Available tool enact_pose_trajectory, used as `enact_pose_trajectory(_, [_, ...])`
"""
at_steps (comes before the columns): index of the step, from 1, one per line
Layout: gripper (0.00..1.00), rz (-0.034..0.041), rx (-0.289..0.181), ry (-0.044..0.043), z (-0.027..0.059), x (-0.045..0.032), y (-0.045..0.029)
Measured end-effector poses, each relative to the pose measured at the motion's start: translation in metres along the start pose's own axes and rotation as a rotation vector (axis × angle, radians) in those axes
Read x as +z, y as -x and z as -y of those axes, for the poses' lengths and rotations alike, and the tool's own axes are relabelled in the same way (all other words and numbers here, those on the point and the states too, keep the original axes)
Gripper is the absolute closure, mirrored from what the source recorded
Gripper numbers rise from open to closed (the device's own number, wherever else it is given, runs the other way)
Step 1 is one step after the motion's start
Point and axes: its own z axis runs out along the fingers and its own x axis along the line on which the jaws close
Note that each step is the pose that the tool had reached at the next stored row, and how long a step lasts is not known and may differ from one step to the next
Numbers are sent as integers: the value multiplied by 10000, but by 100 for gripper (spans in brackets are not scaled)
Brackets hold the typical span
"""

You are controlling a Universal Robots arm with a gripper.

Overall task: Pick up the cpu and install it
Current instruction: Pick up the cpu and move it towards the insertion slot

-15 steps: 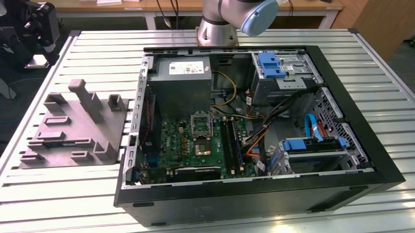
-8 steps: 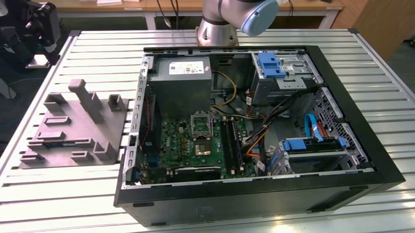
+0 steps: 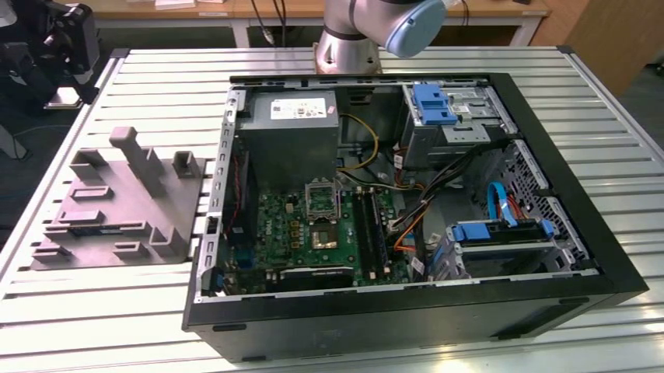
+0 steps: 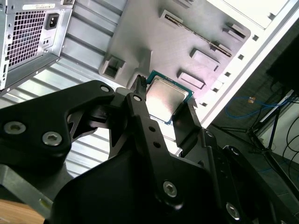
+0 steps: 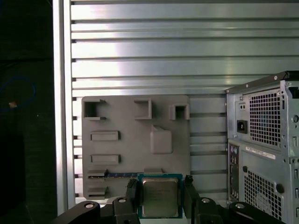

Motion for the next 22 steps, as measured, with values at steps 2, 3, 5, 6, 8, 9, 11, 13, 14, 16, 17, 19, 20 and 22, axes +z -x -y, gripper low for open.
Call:
enact_pose_trajectory(2, [53, 0, -1, 0, 0, 0, 5])
enact_pose_trajectory(3, [53, 0, -1, 0, 0, 0, 7])
enact_pose_trajectory(5, [53, 0, -1, 0, 0, 0, 13])
enact_pose_trajectory(6, [53, 0, -1, 1, -1, 0, 16])
enact_pose_trajectory(8, [53, -1, -1, -1, -1, 0, 24])
enact_pose_trajectory(9, [53, 0, -1, 0, -1, 1, 27])
enact_pose_trajectory(11, [53, 0, -1, 0, -1, 1, 33])
enact_pose_trajectory(13, [53, 0, -1, 0, -1, 1, 39])
enact_pose_trajectory(14, [53, 0, -1, 1, -2, 1, 42])
enact_pose_trajectory(16, [53, 0, -1, 0, -2, 1, 48])
enact_pose_trajectory(17, [53, 0, -1, 0, -2, 1, 52])
enact_pose_trajectory(19, [53, 1, 0, 1, -2, 2, 57])
enact_pose_trajectory(20, [53, 0, 0, 0, -2, 1, 58])
enact_pose_trajectory(22, [53, -1, -1, 0, -2, 1, 64])
